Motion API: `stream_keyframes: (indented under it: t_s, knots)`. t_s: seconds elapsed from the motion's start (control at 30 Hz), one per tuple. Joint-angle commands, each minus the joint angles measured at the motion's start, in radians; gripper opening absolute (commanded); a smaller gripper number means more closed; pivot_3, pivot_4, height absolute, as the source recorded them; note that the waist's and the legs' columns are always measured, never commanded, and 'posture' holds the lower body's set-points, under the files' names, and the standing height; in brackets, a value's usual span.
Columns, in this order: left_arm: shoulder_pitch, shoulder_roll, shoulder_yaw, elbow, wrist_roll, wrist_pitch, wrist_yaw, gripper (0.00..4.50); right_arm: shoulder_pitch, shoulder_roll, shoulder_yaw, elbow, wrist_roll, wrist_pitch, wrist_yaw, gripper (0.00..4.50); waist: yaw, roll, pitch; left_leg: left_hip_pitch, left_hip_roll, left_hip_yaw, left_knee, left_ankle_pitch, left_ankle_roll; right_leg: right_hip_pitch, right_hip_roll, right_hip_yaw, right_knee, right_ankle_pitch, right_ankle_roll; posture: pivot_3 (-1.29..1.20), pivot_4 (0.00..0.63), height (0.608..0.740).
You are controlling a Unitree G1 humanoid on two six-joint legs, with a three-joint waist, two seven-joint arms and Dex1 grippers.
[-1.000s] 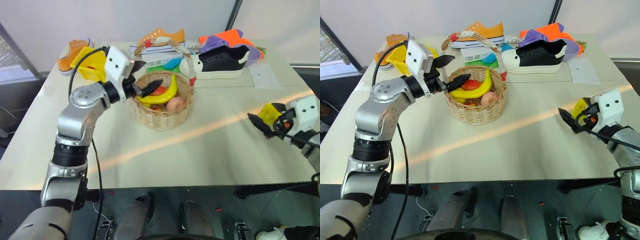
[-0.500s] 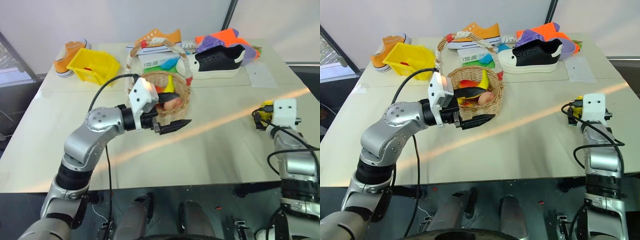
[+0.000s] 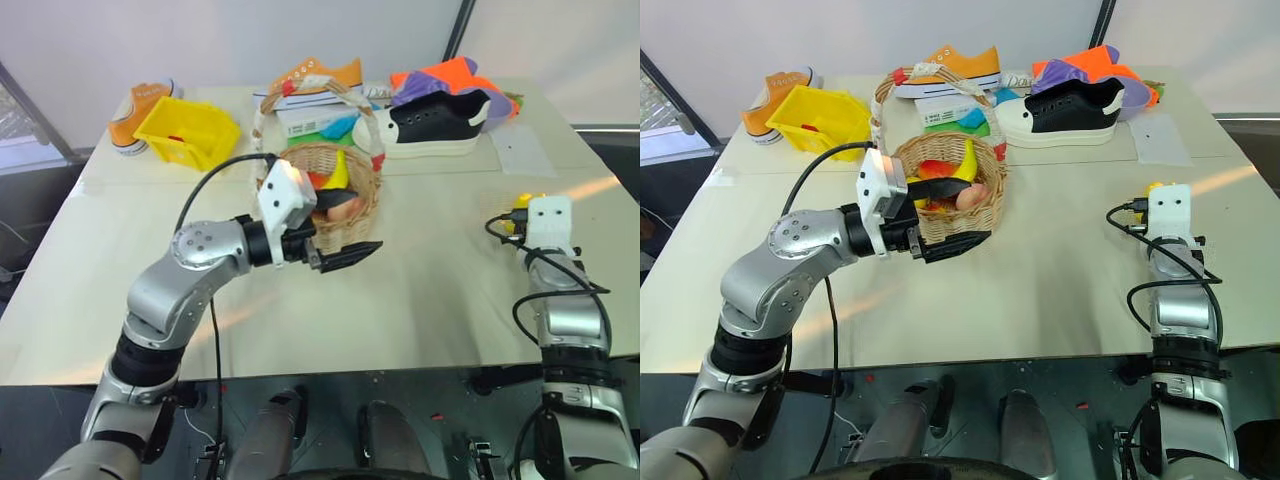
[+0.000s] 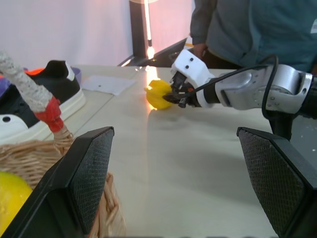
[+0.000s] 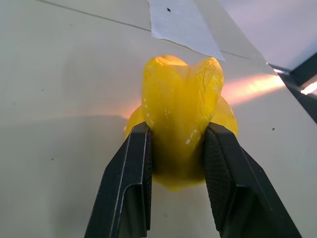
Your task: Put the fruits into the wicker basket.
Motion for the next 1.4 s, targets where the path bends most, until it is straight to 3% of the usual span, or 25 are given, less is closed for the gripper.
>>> stream_keyframes:
  t_s: [0.03,0.17,0.33,0.43,0.57,0.67,0.77,0.87,0.93,1.17,1.27,1.4]
  knots:
    - [0.033,0.034,0.069,-0.034,-0.018,0.005,0.016,4.27,0.03,-0.053,0.008,-0.135,-0.013,-0.059,0.071,1.17,0.0,0.001,0.0,0.0,0.0,0.0,0.0,0.0,0.0,0.0,0.0,0.0,0.0,0.0,0.0,0.0,0.15,0.74]
    - [0.11,0.11,0.166,-0.001,-0.012,-0.006,0.017,4.27,0.093,-0.125,0.006,-0.358,0.122,-0.174,0.33,1.17,-0.008,0.004,0.002,0.0,0.0,0.0,-0.001,0.0,0.0,-0.001,0.0,0.0,0.0,0.0,0.0,0.0,0.15,0.74]
    - [0.195,0.194,0.292,0.06,-0.03,-0.049,-0.029,4.27,0.14,-0.197,-0.033,-0.672,0.539,0.007,0.659,1.17,-0.017,0.004,0.002,0.0,0.002,-0.001,-0.001,-0.001,0.0,0.0,-0.002,0.0,0.0,0.0,0.0,0.0,0.15,0.74]
    - [0.223,0.226,0.339,0.096,-0.041,-0.086,-0.071,4.27,0.065,-0.18,0.039,-0.782,0.702,0.122,0.695,1.17,-0.019,0.003,0.002,0.0,0.001,-0.002,-0.001,-0.002,-0.002,-0.001,-0.003,-0.001,-0.001,-0.002,-0.003,0.0,0.15,0.74]
    - [0.239,0.242,0.369,0.106,-0.055,-0.104,-0.094,4.27,-0.117,-0.059,0.238,-0.754,0.6,0.168,0.593,1.17,-0.026,0.003,0.002,0.0,0.001,-0.002,-0.002,-0.003,-0.002,-0.004,-0.004,0.0,-0.002,-0.002,-0.003,0.0,0.15,0.74]
    - [0.25,0.238,0.379,0.087,-0.07,-0.109,-0.088,4.27,-0.244,0.048,0.37,-0.603,0.435,0.165,0.484,1.17,-0.024,0.003,0.002,0.0,0.001,-0.002,-0.004,-0.003,-0.002,-0.006,-0.004,0.0,-0.002,-0.002,-0.004,0.0,0.15,0.74]
    - [0.259,0.236,0.378,0.071,-0.074,-0.114,-0.078,4.27,-0.303,0.1,0.452,-0.499,0.339,0.146,0.467,1.17,-0.014,0.003,0.002,-0.001,0.0,-0.002,-0.005,-0.002,-0.003,-0.008,-0.004,0.0,-0.002,-0.001,-0.003,0.0,0.15,0.74]
    - [0.263,0.228,0.375,0.047,-0.085,-0.104,-0.059,4.27,-0.319,0.124,0.486,-0.48,0.286,0.11,0.476,2.3,-0.011,0.003,0.002,-0.002,-0.001,-0.001,-0.006,-0.002,-0.003,-0.009,-0.004,0.0,-0.002,0.0,0.0,0.0,0.15,0.74]
    - [0.266,0.223,0.371,0.03,-0.091,-0.097,-0.046,4.27,-0.296,0.095,0.464,-0.528,0.277,0.071,0.51,3.27,-0.011,0.003,0.002,-0.002,-0.001,-0.001,-0.006,-0.002,-0.003,-0.01,-0.004,0.0,-0.001,0.001,0.001,0.0,0.15,0.74]
    - [0.274,0.205,0.355,0.0,-0.121,-0.081,-0.015,4.27,-0.186,-0.029,0.165,-0.656,0.509,0.144,0.614,3.27,0.002,0.003,0.002,-0.002,-0.001,-0.001,-0.007,-0.002,-0.003,-0.009,-0.004,0.0,-0.001,0.001,0.001,0.0,0.15,0.74]
    - [0.267,0.197,0.342,0.003,-0.123,-0.081,-0.014,4.27,-0.191,-0.039,0.171,-0.598,0.436,0.147,0.562,3.27,-0.005,0.003,0.002,0.0,0.0,-0.001,-0.007,-0.002,-0.003,-0.008,-0.004,0.001,-0.001,0.0,-0.002,0.0,0.15,0.74]
    - [0.25,0.185,0.323,0.011,-0.123,-0.083,-0.012,4.27,-0.245,0.032,0.233,-0.475,0.358,0.093,0.516,3.27,-0.013,0.003,0.002,0.001,0.0,-0.001,-0.007,-0.001,-0.003,-0.008,-0.003,0.001,-0.001,0.0,-0.004,0.0,0.15,0.74]
